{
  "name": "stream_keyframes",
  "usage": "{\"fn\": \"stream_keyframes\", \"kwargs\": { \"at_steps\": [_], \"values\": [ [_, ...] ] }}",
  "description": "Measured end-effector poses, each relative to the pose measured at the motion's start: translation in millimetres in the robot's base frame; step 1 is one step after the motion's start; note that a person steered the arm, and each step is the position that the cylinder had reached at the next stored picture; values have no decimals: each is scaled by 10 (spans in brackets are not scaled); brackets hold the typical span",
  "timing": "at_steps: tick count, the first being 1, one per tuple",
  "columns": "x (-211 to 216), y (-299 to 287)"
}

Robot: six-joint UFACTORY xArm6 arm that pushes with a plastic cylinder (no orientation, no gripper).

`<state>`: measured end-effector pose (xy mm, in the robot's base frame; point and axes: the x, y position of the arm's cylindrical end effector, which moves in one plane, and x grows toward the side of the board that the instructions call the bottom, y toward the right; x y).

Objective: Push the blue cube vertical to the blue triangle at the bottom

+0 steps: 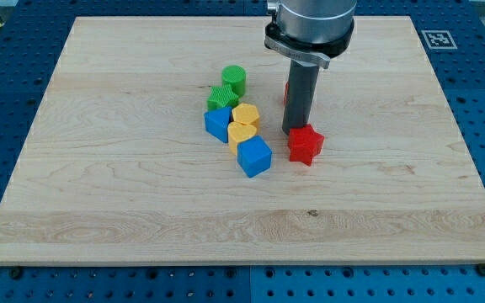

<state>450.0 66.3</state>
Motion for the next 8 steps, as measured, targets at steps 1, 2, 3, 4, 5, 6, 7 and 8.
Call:
{"fn": "stream_keyframes", "kwargs": {
  "at_steps": [1,2,3,4,5,6,7,8],
  "values": [
    [72,0],
    [194,-51],
    [197,-197],
    [214,-371],
    [302,-522],
    [433,-537],
    [518,-527],
    [551,-522]
  ]
}}
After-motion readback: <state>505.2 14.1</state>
